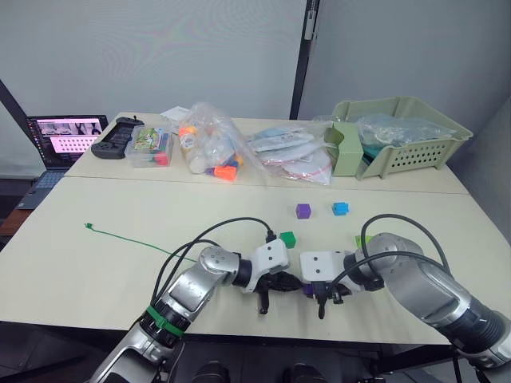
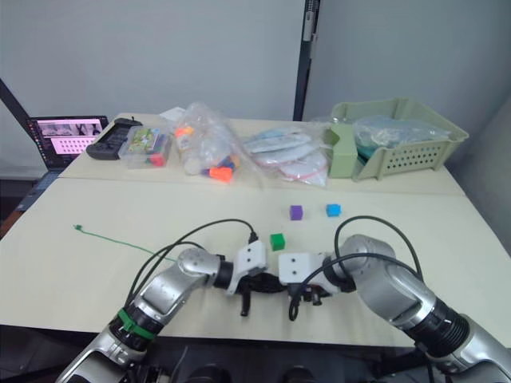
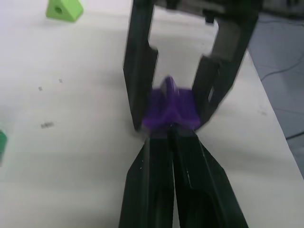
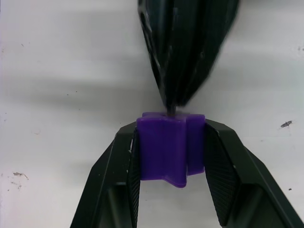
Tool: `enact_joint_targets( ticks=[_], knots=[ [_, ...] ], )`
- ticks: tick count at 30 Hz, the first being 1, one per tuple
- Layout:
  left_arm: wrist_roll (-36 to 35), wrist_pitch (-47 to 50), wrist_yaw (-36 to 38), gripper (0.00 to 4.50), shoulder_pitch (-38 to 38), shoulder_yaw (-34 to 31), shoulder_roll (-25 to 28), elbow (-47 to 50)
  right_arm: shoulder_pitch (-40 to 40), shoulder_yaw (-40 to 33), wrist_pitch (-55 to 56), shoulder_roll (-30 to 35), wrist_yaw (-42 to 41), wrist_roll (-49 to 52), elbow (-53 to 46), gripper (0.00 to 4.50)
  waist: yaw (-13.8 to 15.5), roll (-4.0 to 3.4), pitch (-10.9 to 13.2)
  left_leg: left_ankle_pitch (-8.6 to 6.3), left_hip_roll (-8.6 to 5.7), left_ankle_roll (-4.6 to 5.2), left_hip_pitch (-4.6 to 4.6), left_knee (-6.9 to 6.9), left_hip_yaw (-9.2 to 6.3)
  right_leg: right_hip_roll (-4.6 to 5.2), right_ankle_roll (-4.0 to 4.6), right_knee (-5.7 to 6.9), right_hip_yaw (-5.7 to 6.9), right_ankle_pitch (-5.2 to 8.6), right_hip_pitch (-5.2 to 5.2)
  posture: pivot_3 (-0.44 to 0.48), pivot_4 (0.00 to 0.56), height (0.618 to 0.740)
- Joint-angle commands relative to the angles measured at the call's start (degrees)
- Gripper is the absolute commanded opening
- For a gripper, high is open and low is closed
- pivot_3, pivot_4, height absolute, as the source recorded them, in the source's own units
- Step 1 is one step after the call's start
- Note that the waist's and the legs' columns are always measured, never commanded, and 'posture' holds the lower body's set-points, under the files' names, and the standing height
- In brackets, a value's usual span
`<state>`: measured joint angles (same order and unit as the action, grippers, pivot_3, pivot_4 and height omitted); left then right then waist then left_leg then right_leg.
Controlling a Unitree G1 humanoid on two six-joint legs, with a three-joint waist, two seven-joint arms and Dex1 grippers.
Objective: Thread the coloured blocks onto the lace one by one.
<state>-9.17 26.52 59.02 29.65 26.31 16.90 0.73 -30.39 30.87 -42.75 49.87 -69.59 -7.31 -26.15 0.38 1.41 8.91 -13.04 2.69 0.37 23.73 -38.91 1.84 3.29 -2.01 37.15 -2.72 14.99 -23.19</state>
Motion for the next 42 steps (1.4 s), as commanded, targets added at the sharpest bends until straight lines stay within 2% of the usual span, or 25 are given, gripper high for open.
enact_joint_targets(
  ticks=[1, 2, 3, 8, 15, 16, 25, 32, 35, 42],
  knots=[
    [-1.8, 0.4, -0.6, 0.0, 1.0, -1.0, -2.1, 0.2, 1.5, 0.7, -1.3, -0.2, 0.9, -0.2, -0.6, 1.36, 0.0, 0.01, 0.0, 0.0, 0.0, 0.0, 0.0, 0.0, 0.0, 0.0, 0.0, 0.0, 0.0, 0.0, 0.0, 0.0, 0.15, 0.732],
    [-1.8, 0.5, -0.8, 0.0, 1.0, -1.2, -2.6, -0.1, 1.6, 0.7, -1.5, -0.3, 0.9, -0.2, -0.7, 1.36, 0.0, 0.01, 0.0, 0.0, 0.0, 0.0, 0.0, -0.01, 0.0, 0.0, 0.0, 0.0, 0.0, 0.0, 0.01, 0.0, 0.15, 0.732],
    [-1.9, 0.7, -1.0, 0.52, 1.1, -1.5, -3.0, -0.3, 1.7, 0.6, -1.6, -0.4, 1.0, -0.2, -0.8, 1.36, 0.0, 0.02, 0.0, 0.0, 0.0, 0.0, 0.0, -0.01, 0.0, 0.0, 0.0, 0.0, 0.0, 0.0, 0.02, 0.0, 0.15, 0.732],
    [-1.9, 1.6, -0.6, 2.09, 1.0, -2.4, -2.6, 0.1, 1.6, 0.5, -2.0, -0.7, 1.5, 0.0, -0.8, 1.36, 0.0, 0.03, 0.0, 0.0, 0.0, 0.0, -0.01, 0.0, -0.02, 0.0, 0.0, -0.01, 0.01, 0.0, 0.03, 0.0, 0.15, 0.732],
    [-2.0, 1.3, 1.2, 4.42, -0.1, -3.9, 2.7, 2.8, 1.9, 0.5, -1.6, -1.2, 1.9, 0.1, -0.4, 1.36, -0.6, 0.02, 0.0, 0.0, 0.01, 0.0, -0.03, 0.05, -0.05, -0.02, 0.0, 0.0, 0.02, 0.0, 0.01, 0.0, 0.15, 0.732],
    [-2.7, 1.4, 2.3, 4.5, -0.4, -4.3, 4.1, 3.7, 2.0, 0.4, -1.6, -1.3, 2.0, 0.2, -0.3, 1.36, -0.7, 0.02, 0.0, 0.0, 0.01, 0.0, -0.03, 0.05, -0.06, -0.02, 0.0, 0.0, 0.02, 0.0, 0.01, 0.0, 0.15, 0.732],
    [-2.8, -1.6, 7.8, 4.5, -2.7, -4.4, 12.5, 5.6, 2.2, 0.6, -1.1, -2.0, 2.4, 0.2, 0.2, 1.36, -0.9, 0.04, 0.0, 0.0, 0.03, 0.0, -0.06, 0.05, -0.07, -0.02, 0.02, -0.01, 0.08, 0.01, 0.04, 0.0, 0.15, 0.732],
    [0.0, -3.7, 7.2, 4.5, -2.7, -1.1, 11.5, 3.6, 2.0, 0.6, -1.3, -2.7, 2.5, 0.0, 0.2, 1.36, -1.1, 0.1, 0.0, 0.0, 0.05, 0.0, -0.09, 0.06, -0.07, -0.02, 0.04, 0.0, 0.09, 0.02, 0.06, 0.0, 0.15, 0.732],
    [1.1, -3.3, 6.7, 3.68, -2.8, 0.2, 10.8, 3.5, 2.1, 0.4, -1.6, -2.5, 2.6, 0.0, -0.2, 1.36, -1.1, 0.11, 0.0, 0.0, 0.05, 0.0, -0.1, 0.07, -0.07, -0.04, 0.04, 0.0, 0.09, 0.02, 0.05, 0.0, 0.15, 0.732],
    [2.2, -3.3, 5.8, 1.35, -1.9, 0.0, 9.4, 1.3, 2.5, 0.2, -2.0, -2.3, 2.7, 0.0, -0.7, 1.36, -1.1, 0.11, -0.1, 0.0, 0.05, 0.0, -0.1, 0.07, -0.07, -0.04, 0.04, 0.0, 0.09, 0.02, 0.06, 0.0, 0.15, 0.732]
  ],
)
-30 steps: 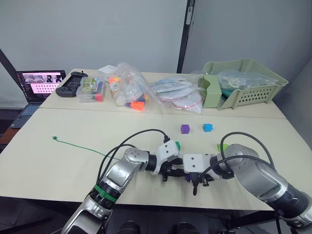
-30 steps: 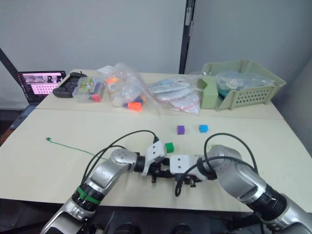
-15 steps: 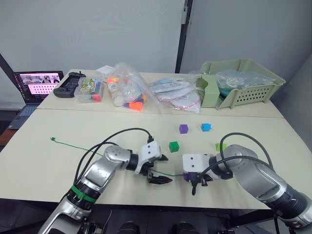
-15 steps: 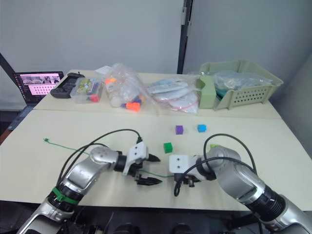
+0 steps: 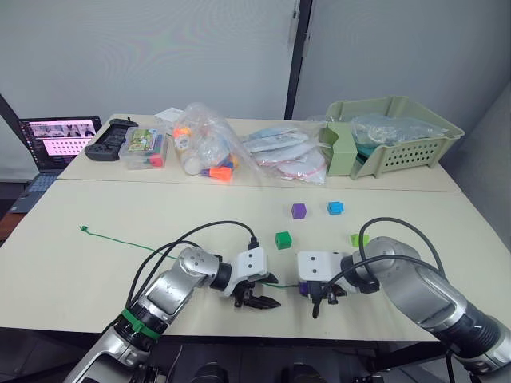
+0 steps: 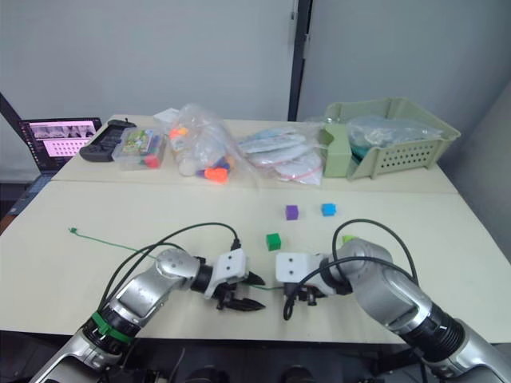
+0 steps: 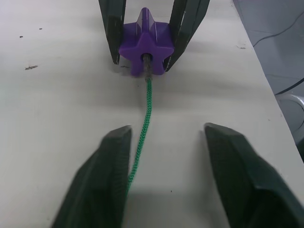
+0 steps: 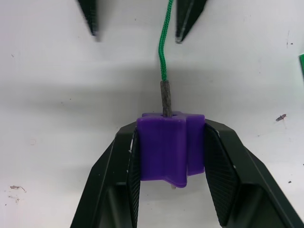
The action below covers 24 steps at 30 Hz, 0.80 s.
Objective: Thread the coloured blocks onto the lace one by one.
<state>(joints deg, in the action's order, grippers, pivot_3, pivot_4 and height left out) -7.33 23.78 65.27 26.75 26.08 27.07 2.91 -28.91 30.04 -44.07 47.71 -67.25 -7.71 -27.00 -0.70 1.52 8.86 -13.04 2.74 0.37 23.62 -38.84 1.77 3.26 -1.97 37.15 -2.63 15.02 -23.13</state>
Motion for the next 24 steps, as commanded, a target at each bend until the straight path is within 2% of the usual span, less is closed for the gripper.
enact_joint_targets(
  ticks=[1, 4, 5, 24],
  knots=[
    [0.4, -0.6, -0.6, 0.99, 1.2, 0.2, -1.1, -1.2, 1.0, 1.0, -0.7, -0.2, 0.4, 0.4, 0.1, 1.36, 0.0, 0.01, 0.0, 0.0, 0.0, 0.0, 0.0, 0.0, 0.0, 0.0, 0.0, 0.0, 0.0, 0.0, 0.0, 0.0, 0.15, 0.732],
    [0.8, -0.9, -1.0, 0.06, 1.4, 0.4, -1.8, -2.0, 1.0, 1.0, -0.6, -0.2, 0.4, 0.3, 0.2, 1.36, 0.0, 0.01, 0.0, 0.0, 0.0, 0.0, 0.0, 0.0, 0.0, 0.0, 0.0, -0.01, 0.0, 0.0, 0.0, 0.0, 0.15, 0.732],
    [0.9, -0.8, -1.1, 0.0, 1.3, 0.5, -2.1, -2.2, 0.9, 1.0, -0.5, -0.2, 0.5, 0.3, 0.3, 1.36, 0.0, 0.01, 0.0, 0.0, 0.0, 0.0, 0.0, 0.0, 0.0, 0.0, 0.0, -0.01, 0.0, 0.0, 0.0, 0.0, 0.15, 0.732],
    [0.6, -1.7, -1.8, 0.0, 4.1, 1.4, -8.4, -5.4, 1.1, 0.9, -1.0, -0.3, 1.0, 0.3, 0.3, 1.36, -0.1, 0.02, 0.0, 0.0, -0.01, 0.0, 0.01, 0.0, 0.0, 0.0, 0.0, -0.01, -0.01, 0.0, 0.0, 0.0, 0.15, 0.732]
  ],
)
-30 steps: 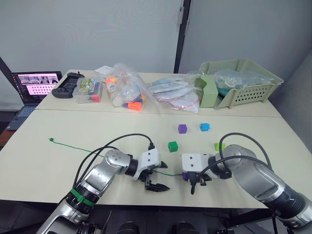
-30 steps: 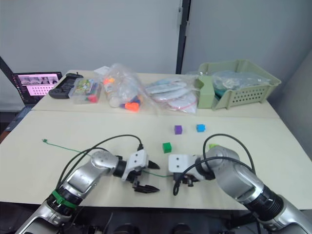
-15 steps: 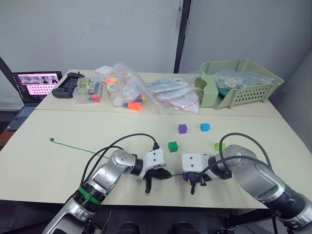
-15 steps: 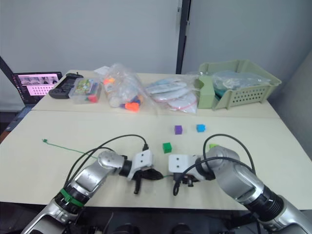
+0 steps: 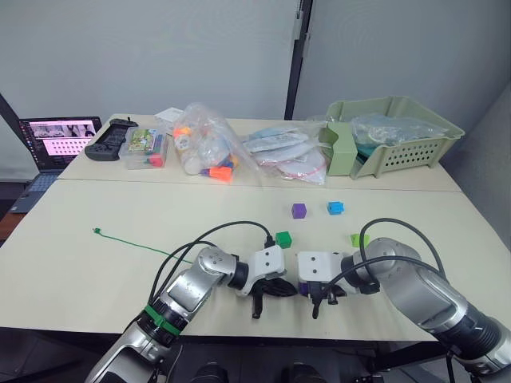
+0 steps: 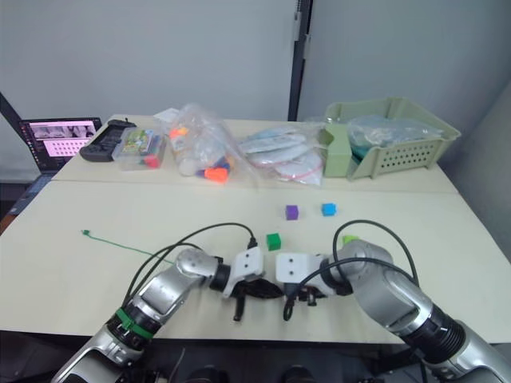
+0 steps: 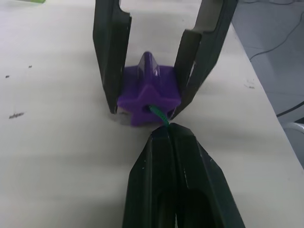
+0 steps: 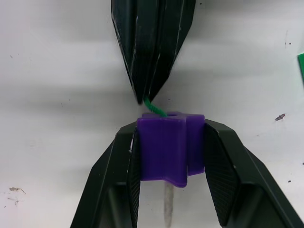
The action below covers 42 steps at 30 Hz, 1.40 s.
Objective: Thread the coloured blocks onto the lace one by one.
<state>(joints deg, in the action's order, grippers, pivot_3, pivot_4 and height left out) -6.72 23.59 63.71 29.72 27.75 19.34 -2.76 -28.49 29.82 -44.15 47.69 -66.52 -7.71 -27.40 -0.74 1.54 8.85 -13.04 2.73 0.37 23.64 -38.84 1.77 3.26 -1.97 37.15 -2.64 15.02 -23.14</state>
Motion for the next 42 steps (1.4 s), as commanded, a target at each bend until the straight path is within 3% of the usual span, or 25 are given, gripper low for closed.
enact_joint_targets(
  ticks=[1, 3, 11, 13, 17, 19, 20, 25, 34, 42],
  knots=[
    [0.1, -1.7, -0.4, 0.0, 1.2, -0.4, -0.7, 0.0, 0.6, 1.1, -0.9, -0.3, 0.3, 0.3, 0.8, 1.36, 0.0, 0.0, 0.0, 0.0, 0.0, 0.0, 0.0, 0.0, 0.0, 0.0, 0.0, 0.0, 0.0, 0.0, 0.0, 0.0, 0.15, 0.732],
    [-0.2, -1.3, -0.7, 0.0, 1.2, -0.9, -0.8, -0.1, 0.5, 1.1, -0.9, -0.4, 0.4, 0.3, 1.0, 1.36, 0.0, 0.0, 0.0, 0.0, 0.0, 0.0, 0.0, 0.0, 0.0, 0.0, 0.0, 0.0, 0.0, 0.0, -0.01, 0.0, 0.15, 0.732],
    [-2.9, 0.1, 0.9, 2.49, -0.4, -4.7, 3.1, 2.9, 0.5, 0.8, -1.1, -1.0, 0.5, 0.9, 1.0, 1.36, -0.2, 0.0, 0.0, 0.0, 0.02, 0.0, -0.01, 0.02, -0.01, -0.01, 0.0, 0.01, 0.0, 0.0, -0.02, 0.0, 0.15, 0.732],
    [-3.7, 0.0, 1.5, 3.15, -0.5, -6.0, 4.7, 3.1, 0.1, 0.3, -1.2, -1.2, 0.5, 1.2, 1.2, 2.38, -0.1, 0.01, 0.0, 0.0, 0.01, 0.0, -0.01, 0.02, -0.01, -0.01, 0.0, 0.0, 0.0, 0.0, -0.01, 0.0, 0.15, 0.732],
    [-4.1, -1.3, 2.8, 4.47, -0.3, -8.1, 8.0, 2.6, -0.4, -1.6, -1.1, -0.8, 0.1, 1.9, 1.0, 3.67, 0.0, 0.01, 0.0, 0.0, 0.01, 0.0, 0.03, 0.04, -0.01, 0.0, 0.0, 0.0, 0.01, 0.0, -0.05, 0.0, 0.15, 0.732],
    [-4.2, -2.6, 4.1, 4.5, 0.0, -8.4, 8.8, 2.2, -0.4, -4.1, -2.2, -0.5, -0.1, 3.5, -0.1, 4.38, 0.1, 0.01, 0.0, 0.0, 0.0, 0.0, 0.1, 0.06, -0.01, 0.01, 0.0, -0.03, 0.01, 0.01, -0.1, 0.0, 0.15, 0.732],
    [-4.1, -3.3, 4.6, 4.5, 0.2, -8.3, 8.9, 1.8, -0.4, -5.1, -2.9, -0.3, -0.2, 4.3, -0.7, 4.45, 0.3, 0.01, 0.0, 0.0, 0.0, 0.0, 0.13, 0.06, -0.01, 0.02, 0.0, -0.03, 0.01, 0.01, -0.12, 0.0, 0.15, 0.732],
    [-3.7, -5.9, 6.1, 4.5, 1.9, -7.8, 7.6, -0.6, 0.6, -8.9, -5.6, 2.0, -0.2, 8.3, -4.0, 4.45, 0.9, 0.01, 0.0, 0.0, -0.05, 0.0, 0.2, 0.02, 0.0, 0.09, -0.01, -0.07, 0.03, 0.01, -0.13, 0.0, 0.15, 0.732],
    [-2.0, -10.5, 7.6, 4.5, 6.0, -3.7, 0.5, -5.4, 9.1, -21.8, -12.2, 10.6, 1.2, 16.8, -11.4, 4.45, 1.4, 0.02, 0.0, 0.0, -0.08, 0.0, 0.22, 0.02, 0.0, 0.09, -0.01, -0.08, 0.05, 0.01, -0.12, 0.0, 0.15, 0.732],
    [2.5, -12.8, 4.2, 4.5, 7.6, 0.1, -4.9, -9.7, 14.6, -25.0, -14.7, 12.3, 7.2, 18.9, -14.4, 4.45, 1.1, 0.02, 0.0, 0.0, -0.07, 0.0, 0.22, 0.02, -0.01, 0.07, -0.02, -0.07, 0.02, 0.01, -0.13, 0.0, 0.15, 0.732]
  ],
)
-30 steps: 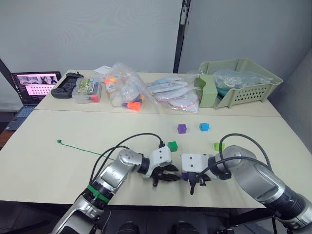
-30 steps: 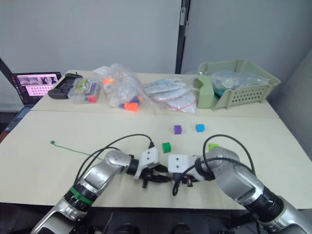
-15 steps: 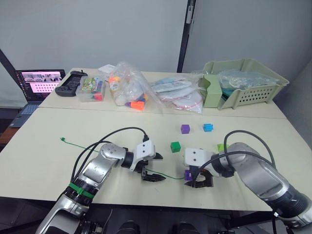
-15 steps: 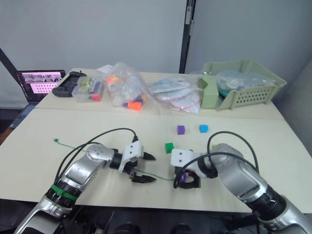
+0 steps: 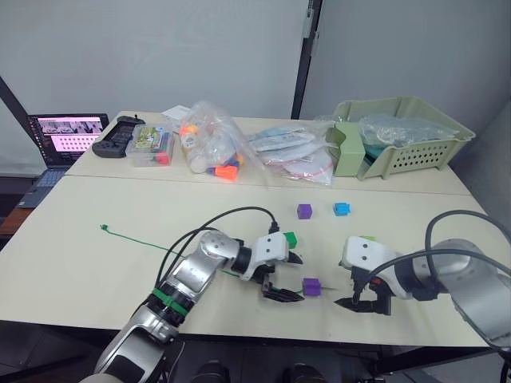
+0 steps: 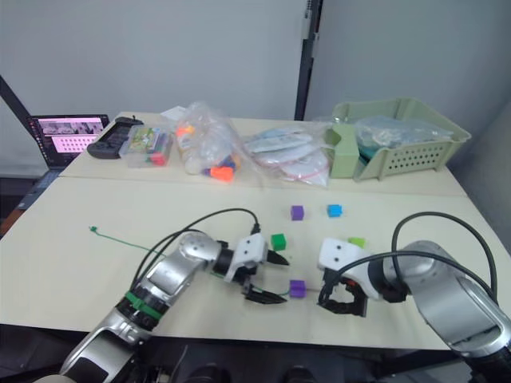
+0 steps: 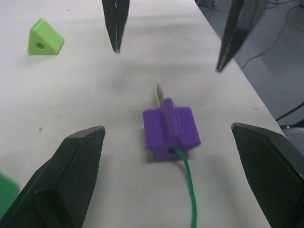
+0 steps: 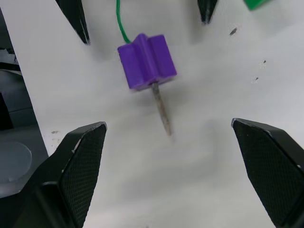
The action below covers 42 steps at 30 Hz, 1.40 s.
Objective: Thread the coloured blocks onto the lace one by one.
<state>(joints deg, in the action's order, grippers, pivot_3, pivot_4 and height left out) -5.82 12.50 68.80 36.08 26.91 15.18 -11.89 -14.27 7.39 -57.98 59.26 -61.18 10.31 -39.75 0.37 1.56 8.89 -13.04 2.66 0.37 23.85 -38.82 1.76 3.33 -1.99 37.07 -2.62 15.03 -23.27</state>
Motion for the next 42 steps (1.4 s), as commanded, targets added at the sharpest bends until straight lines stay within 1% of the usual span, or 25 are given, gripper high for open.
enact_joint_targets(
  ticks=[1, 5, 7, 10, 13, 14, 16, 17, 22, 25, 30, 36, 40, 42],
  knots=[
    [1.7, -1.8, -0.8, 4.5, 1.4, 1.2, -1.1, -0.9, 0.6, -2.5, -1.0, 0.8, 2.4, 1.1, -2.2, 4.45, 0.0, 0.0, 0.0, 0.0, 0.0, 0.0, 0.0, 0.0, 0.0, 0.0, 0.0, 0.0, 0.0, 0.0, 0.0, 0.0, 0.15, 0.732],
    [2.9, -2.6, -1.8, 4.5, 2.1, 2.0, -3.1, -3.4, 0.5, -1.7, -1.1, 0.4, 4.6, 1.6, -2.3, 4.45, 0.1, 0.01, 0.0, 0.0, -0.01, 0.0, 0.0, -0.01, -0.01, 0.01, -0.01, 0.0, 0.01, 0.0, 0.0, 0.0, 0.15, 0.732],
    [3.5, -2.8, -2.0, 4.5, 2.4, 2.1, -3.6, -4.4, -0.6, 0.1, 0.5, 0.2, 5.5, 1.0, -1.1, 4.45, 0.1, 0.01, 0.0, 0.0, -0.02, 0.0, 0.01, -0.01, -0.01, 0.01, -0.01, 0.0, 0.01, 0.0, 0.0, 0.0, 0.15, 0.732],
    [4.0, -3.4, -2.0, 3.66, 2.5, 2.4, -4.3, -5.2, -2.4, 3.2, 2.9, -0.1, 6.2, 0.1, 1.1, 4.5, 0.1, 0.01, 0.0, 0.0, -0.02, 0.0, 0.01, -0.01, -0.01, 0.01, -0.01, -0.01, 0.0, 0.0, 0.0, 0.0, 0.15, 0.732],
    [4.2, -3.8, -1.8, 2.64, 2.7, 2.7, -5.0, -5.7, -4.1, 6.9, 5.2, -0.2, 6.2, -1.0, 3.8, 4.5, 0.1, 0.01, 0.0, 0.0, -0.02, 0.0, 0.01, 0.0, -0.01, 0.01, -0.01, -0.01, 0.0, 0.01, 0.0, 0.0, 0.15, 0.732],
    [4.3, -3.9, -1.8, 2.36, 2.8, 2.7, -5.1, -5.8, -4.6, 7.8, 5.9, -0.3, 6.2, -1.3, 4.6, 4.5, 0.1, 0.01, 0.0, 0.0, -0.02, 0.0, 0.01, 0.0, -0.01, 0.01, -0.01, -0.01, 0.0, 0.0, 0.0, 0.0, 0.15, 0.732],
    [4.4, -3.9, -1.7, 1.64, 2.9, 2.7, -5.2, -5.9, -5.3, 9.7, 7.4, -0.4, 5.9, -2.1, 6.3, 4.5, 0.1, 0.01, 0.0, 0.0, -0.02, 0.0, 0.01, -0.01, -0.01, 0.01, -0.01, -0.01, 0.0, 0.0, 0.0, 0.0, 0.15, 0.732],
    [4.5, -3.9, -1.7, 1.38, 3.0, 2.7, -5.1, -5.9, -5.5, 10.3, 7.8, -0.4, 5.9, -2.2, 6.9, 4.5, 0.1, 0.01, 0.0, 0.0, -0.02, 0.0, 0.01, -0.01, -0.01, 0.01, -0.01, -0.01, 0.0, 0.0, 0.0, 0.0, 0.15, 0.732],
    [5.5, -5.3, -1.1, 1.37, 3.3, 2.7, -3.6, -6.1, -4.6, 12.0, 10.7, -1.1, 5.6, -2.1, 10.0, 4.5, 0.1, 0.01, 0.0, 0.0, -0.02, 0.0, 0.01, -0.01, -0.01, 0.01, -0.01, -0.01, 0.0, 0.0, 0.0, 0.0, 0.15, 0.732],
    [5.6, -5.7, -0.6, 1.37, 3.5, 2.5, -3.2, -6.5, -4.5, 12.5, 12.3, -2.6, 5.7, -1.9, 11.7, 3.63, 0.1, 0.01, 0.0, 0.0, -0.01, 0.0, 0.0, -0.01, -0.01, 0.0, -0.01, -0.01, 0.01, 0.0, 0.01, 0.0, 0.15, 0.732],
    [5.5, -6.1, 0.3, 1.37, 3.5, 2.8, -3.2, -6.8, -4.3, 12.0, 11.8, -4.7, 5.7, -1.3, 12.3, 1.93, -0.2, 0.01, 0.0, 0.0, 0.0, 0.0, -0.03, -0.01, -0.02, -0.02, -0.01, 0.01, 0.01, 0.0, 0.03, 0.0, 0.15, 0.732],
    [5.5, -7.0, 0.7, 1.37, 4.6, 2.4, -3.3, -8.4, -3.7, 11.4, 10.9, -4.9, 5.9, -1.1, 12.4, 0.0, -0.2, 0.01, 0.0, 0.0, 0.0, 0.0, -0.03, -0.02, -0.03, -0.02, -0.01, 0.01, 0.01, 0.0, 0.04, 0.0, 0.15, 0.732],
    [4.1, -7.5, 2.9, 1.37, 5.5, 1.0, -2.1, -9.0, -3.3, 10.4, 10.6, -3.7, 5.3, -0.8, 12.7, 0.0, -0.1, 0.01, 0.0, 0.0, -0.01, 0.0, -0.03, -0.02, -0.03, -0.01, -0.01, 0.01, 0.01, 0.0, 0.04, 0.0, 0.15, 0.732],
    [2.4, -6.6, 5.3, 1.37, 5.1, -0.2, -0.3, -7.7, -3.3, 10.3, 10.7, -3.4, 5.0, -0.6, 13.0, 0.0, -0.2, 0.01, 0.0, 0.0, -0.01, 0.0, -0.02, -0.02, -0.03, -0.01, -0.01, 0.01, 0.01, 0.0, 0.04, 0.0, 0.15, 0.732]
  ],
)
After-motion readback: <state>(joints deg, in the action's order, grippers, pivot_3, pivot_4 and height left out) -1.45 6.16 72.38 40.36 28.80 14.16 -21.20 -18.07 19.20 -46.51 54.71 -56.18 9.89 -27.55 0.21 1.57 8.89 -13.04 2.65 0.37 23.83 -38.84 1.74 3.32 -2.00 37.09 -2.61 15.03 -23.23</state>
